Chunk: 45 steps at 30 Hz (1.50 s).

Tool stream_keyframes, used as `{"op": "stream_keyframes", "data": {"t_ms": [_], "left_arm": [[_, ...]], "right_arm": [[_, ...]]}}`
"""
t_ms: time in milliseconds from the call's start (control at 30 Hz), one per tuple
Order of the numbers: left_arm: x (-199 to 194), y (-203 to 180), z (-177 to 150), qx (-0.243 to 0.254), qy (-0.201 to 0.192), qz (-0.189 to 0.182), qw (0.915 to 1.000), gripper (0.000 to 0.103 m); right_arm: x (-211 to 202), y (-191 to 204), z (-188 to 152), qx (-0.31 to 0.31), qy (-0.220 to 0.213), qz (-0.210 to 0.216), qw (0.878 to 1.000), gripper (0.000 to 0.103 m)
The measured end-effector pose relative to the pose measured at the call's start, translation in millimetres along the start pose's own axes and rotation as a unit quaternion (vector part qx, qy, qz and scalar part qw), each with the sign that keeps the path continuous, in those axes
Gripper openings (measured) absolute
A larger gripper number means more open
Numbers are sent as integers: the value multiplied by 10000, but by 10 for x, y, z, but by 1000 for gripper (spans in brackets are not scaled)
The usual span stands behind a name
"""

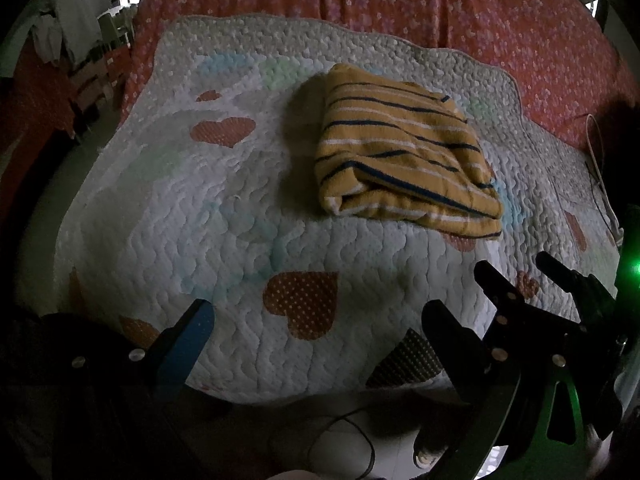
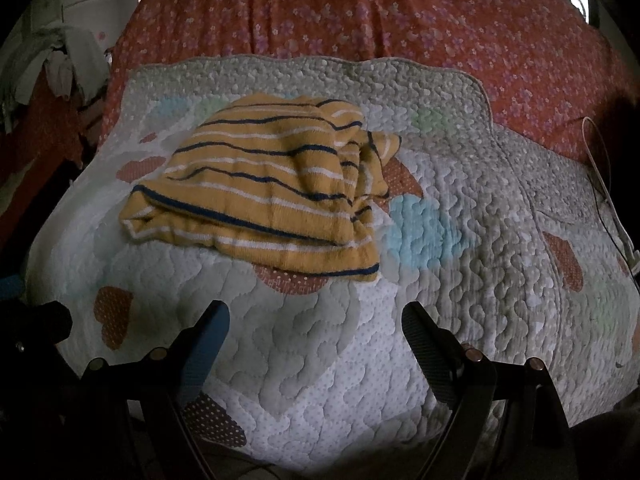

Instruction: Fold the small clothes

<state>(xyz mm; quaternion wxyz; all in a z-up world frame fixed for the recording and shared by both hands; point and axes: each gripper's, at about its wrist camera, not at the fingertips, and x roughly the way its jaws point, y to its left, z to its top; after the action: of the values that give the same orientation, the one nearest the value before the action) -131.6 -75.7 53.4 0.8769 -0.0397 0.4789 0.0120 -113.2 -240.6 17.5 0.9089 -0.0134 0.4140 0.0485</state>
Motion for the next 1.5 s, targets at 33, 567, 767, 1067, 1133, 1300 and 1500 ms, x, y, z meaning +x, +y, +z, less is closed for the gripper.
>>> {"op": "stream_keyframes", "data": {"t_ms": [33,567,767,1067,1133,1300,1500], "left_arm": [[5,-1,-5,-11,11,-6,10000,103],[95,52,-47,-148,182,-144,9996,103],[150,90,-67,-188,240,-118,9995,103],[363,201,-127,-191,343,127,9991,103],[454,234,-159,-175,419,206,9988,103],[617,284,-217,-132,603,224,9978,103],[798,298,-293,-56,896,218,9957,103]], "right_arm": [[2,1,0,0,6,-2,10000,91],[63,31,-12,-74,110,-45,9999,91],[90,61,-26,-113,155,-63,9998,91],[113,-300,226,655,120,393,9970,89],[140,-415,350,847,96,579,9947,81],[388,-568,653,1193,298,820,9890,77],[754,-603,608,1556,807,1413,9743,13]]}}
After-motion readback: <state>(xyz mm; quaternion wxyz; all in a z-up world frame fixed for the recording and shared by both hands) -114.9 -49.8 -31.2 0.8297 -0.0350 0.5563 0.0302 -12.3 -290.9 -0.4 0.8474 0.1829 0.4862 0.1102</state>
